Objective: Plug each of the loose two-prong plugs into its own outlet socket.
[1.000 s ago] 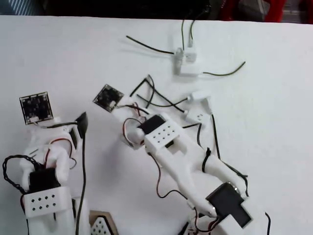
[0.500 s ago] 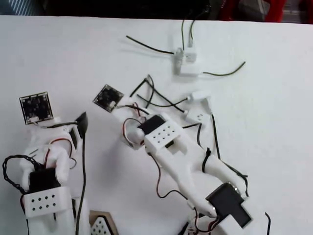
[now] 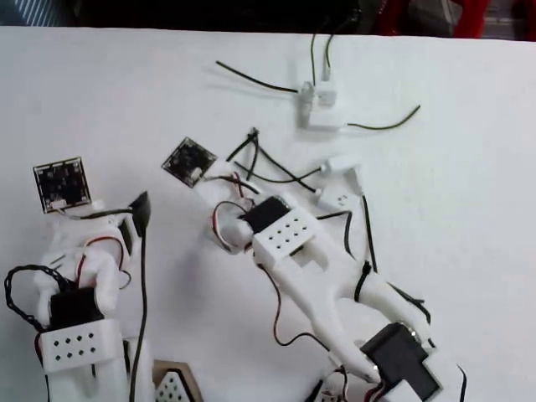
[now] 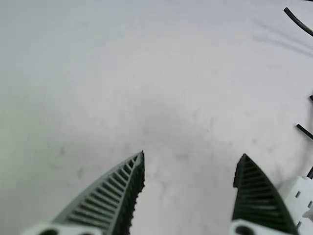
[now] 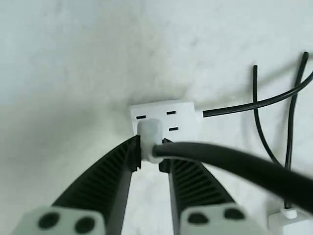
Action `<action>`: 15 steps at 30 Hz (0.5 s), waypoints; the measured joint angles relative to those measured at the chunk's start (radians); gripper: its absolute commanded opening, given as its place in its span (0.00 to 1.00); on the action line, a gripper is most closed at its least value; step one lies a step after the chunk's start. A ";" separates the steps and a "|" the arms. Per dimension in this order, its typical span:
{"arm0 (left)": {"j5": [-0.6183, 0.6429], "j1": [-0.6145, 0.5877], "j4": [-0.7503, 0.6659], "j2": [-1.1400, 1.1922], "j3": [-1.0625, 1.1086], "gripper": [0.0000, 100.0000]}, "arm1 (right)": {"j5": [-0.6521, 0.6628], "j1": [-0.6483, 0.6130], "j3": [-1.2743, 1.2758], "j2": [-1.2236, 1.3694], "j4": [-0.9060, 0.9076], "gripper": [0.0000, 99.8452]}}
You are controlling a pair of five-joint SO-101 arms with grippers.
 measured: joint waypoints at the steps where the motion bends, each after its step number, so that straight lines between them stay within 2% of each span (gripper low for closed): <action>1: 0.000 0.000 0.000 0.000 0.000 0.29 | 0.000 0.000 0.000 0.000 0.000 0.02; 15: 0.000 0.000 0.000 0.000 0.000 0.29 | -0.002 -0.020 0.091 0.000 -0.112 0.02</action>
